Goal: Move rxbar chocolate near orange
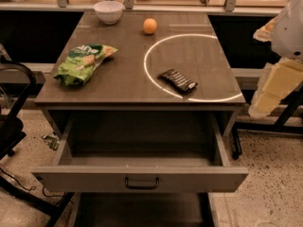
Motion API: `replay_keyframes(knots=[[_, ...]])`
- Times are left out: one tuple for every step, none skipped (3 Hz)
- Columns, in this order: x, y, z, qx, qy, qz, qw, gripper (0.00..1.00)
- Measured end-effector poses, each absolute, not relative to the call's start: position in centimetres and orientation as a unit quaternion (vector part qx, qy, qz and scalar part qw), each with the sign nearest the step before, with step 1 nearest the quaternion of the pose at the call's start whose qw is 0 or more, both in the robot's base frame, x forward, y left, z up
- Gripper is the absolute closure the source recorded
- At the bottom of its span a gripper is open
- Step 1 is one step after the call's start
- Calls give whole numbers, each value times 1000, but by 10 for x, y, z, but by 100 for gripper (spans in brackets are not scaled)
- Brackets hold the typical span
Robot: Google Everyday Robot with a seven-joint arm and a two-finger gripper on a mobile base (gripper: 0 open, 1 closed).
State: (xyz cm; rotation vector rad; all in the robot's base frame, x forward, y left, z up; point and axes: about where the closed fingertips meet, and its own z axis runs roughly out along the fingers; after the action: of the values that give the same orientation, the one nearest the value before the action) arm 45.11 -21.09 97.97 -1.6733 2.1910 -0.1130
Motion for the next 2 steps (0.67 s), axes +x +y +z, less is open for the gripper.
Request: replay_keyframes(knots=[[475,-210,976,-572,786,-29,231,0],[512,-208,949,-510,805,30,300,0]])
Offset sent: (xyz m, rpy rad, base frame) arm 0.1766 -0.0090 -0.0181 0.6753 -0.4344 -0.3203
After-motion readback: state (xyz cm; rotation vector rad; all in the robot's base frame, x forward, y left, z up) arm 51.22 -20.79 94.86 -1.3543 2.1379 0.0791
